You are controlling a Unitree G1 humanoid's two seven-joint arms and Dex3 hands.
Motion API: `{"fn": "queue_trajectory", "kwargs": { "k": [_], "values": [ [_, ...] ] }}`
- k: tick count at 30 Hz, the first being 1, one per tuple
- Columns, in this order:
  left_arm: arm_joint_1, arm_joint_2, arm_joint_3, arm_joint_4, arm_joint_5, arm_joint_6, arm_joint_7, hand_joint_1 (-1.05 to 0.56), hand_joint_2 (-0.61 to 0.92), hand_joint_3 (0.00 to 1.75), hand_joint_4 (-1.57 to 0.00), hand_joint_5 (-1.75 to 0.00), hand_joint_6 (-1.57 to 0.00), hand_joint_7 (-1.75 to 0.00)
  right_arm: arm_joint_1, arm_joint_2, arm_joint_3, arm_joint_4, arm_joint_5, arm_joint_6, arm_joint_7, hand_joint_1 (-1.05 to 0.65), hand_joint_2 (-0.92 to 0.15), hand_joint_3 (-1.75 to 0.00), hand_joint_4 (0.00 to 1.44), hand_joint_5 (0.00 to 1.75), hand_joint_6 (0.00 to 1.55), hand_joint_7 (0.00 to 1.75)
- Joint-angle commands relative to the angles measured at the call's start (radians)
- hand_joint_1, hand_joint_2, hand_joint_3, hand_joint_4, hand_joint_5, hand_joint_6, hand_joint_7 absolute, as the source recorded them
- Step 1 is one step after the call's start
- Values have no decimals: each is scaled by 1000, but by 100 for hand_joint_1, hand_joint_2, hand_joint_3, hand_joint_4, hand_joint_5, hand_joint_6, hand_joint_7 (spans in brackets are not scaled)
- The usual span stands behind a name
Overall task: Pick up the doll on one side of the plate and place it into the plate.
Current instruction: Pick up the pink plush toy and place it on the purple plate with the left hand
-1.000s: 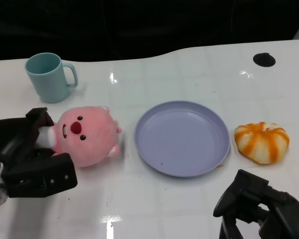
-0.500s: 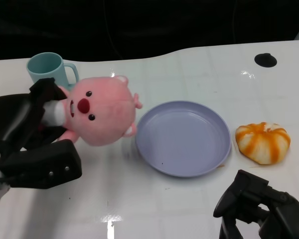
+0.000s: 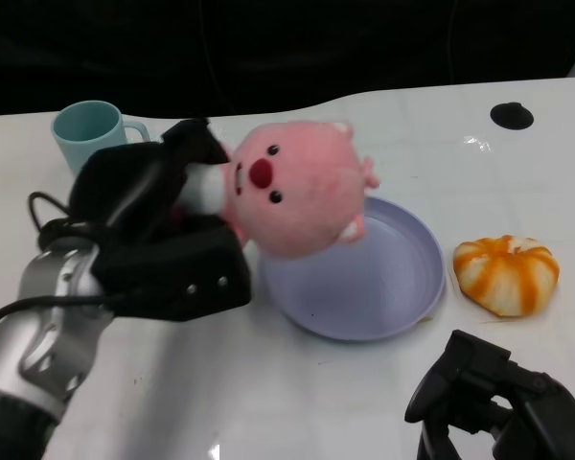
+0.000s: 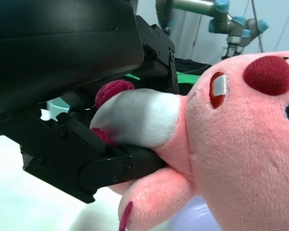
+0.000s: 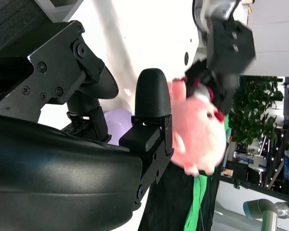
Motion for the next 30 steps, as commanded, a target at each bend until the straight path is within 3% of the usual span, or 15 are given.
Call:
{"fn": "queue_trajectory", "kwargs": {
  "k": [1, 9, 12, 16, 20, 23, 26, 27, 28, 29, 30],
  "values": [
    [-43, -32, -20, 26, -1, 26, -31, -18, 34, 130, -96, -175, -77, -175, 5, -2, 0, -18, 4, 8, -5, 3, -42, -138, 66, 175, 61, 148],
    [-102, -106, -69, 111, 9, 53, -52, -17, 40, 117, -94, -175, -73, -175, 11, -3, 7, -26, 3, 13, -6, 4, -42, -138, 66, 175, 61, 148],
    [-129, -136, -90, 153, 12, 72, -53, -18, 48, 99, -92, -175, -69, -175, 12, -4, 10, -26, -3, 9, -8, 4, -42, -139, 66, 175, 61, 148],
    [-157, -165, -112, 219, 12, 58, -38, -17, 47, 114, -93, -175, -75, -175, 15, -5, 12, -30, -4, 12, -9, 3, -41, -140, 66, 175, 61, 148],
    [-186, -179, -128, 283, 5, 51, -59, -14, 42, 114, -91, -175, -76, -170, 14, -5, 14, -29, -4, 9, -10, 4, -41, -140, 66, 175, 62, 148],
    [-207, -188, -134, 311, -3, 75, -103, -19, 43, 107, -83, -175, -85, -117, 14, -3, 13, -31, 1, 14, -10, 3, -41, -140, 66, 175, 62, 148],
    [-211, -190, -144, 310, -6, 87, -145, -25, 76, 43, -69, -159, -91, -33, 16, -1, 14, -36, 3, 21, -13, 3, -41, -140, 66, 175, 62, 148],
    [-211, -187, -149, 306, -6, 91, -163, -29, 84, 29, -62, -146, -85, -19, 16, -1, 14, -36, 2, 21, -13, 2, -41, -139, 66, 175, 62, 148],
    [-210, -184, -154, 303, -4, 93, -176, -34, 88, 22, -58, -121, -79, -10, 16, -1, 14, -36, 1, 21, -13, 2, -41, -139, 66, 175, 62, 148],
    [-210, -178, -162, 295, 2, 95, -194, -39, 90, 19, -55, -97, -73, -5, 15, -1, 14, -36, 2, 21, -14, 2, -41, -139, 66, 175, 62, 148],
    [-209, -169, -173, 282, 13, 102, -214, -49, 91, 21, -45, -67, -57, -2, 15, -1, 13, -37, 2, 22, -14, 2, -41, -139, 66, 175, 62, 148]
  ]
}}
